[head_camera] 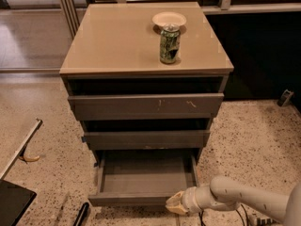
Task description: Close bottom drawer
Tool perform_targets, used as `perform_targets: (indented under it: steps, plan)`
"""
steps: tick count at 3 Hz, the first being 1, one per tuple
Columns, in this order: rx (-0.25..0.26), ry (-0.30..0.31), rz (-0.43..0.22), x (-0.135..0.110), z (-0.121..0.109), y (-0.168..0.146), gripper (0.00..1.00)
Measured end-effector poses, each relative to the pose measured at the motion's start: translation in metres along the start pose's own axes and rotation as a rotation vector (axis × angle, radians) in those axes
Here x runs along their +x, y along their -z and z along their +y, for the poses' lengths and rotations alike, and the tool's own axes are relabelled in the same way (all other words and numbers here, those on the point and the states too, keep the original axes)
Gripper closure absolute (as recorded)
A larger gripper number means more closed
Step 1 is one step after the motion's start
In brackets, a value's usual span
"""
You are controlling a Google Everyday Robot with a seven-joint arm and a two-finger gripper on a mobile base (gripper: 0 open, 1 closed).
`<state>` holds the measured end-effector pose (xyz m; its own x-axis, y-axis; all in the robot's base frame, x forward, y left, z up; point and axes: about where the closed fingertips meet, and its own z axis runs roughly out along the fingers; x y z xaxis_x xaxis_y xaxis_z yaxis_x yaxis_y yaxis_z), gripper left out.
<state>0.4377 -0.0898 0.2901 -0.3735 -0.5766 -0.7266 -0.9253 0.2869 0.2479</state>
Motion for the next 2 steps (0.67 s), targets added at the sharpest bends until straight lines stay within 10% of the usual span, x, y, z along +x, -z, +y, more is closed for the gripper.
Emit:
perform_targets:
  steps: [2]
  plan:
    - [-0.101, -0.067, 0.029, 0.028, -0.009, -0.037, 1.00]
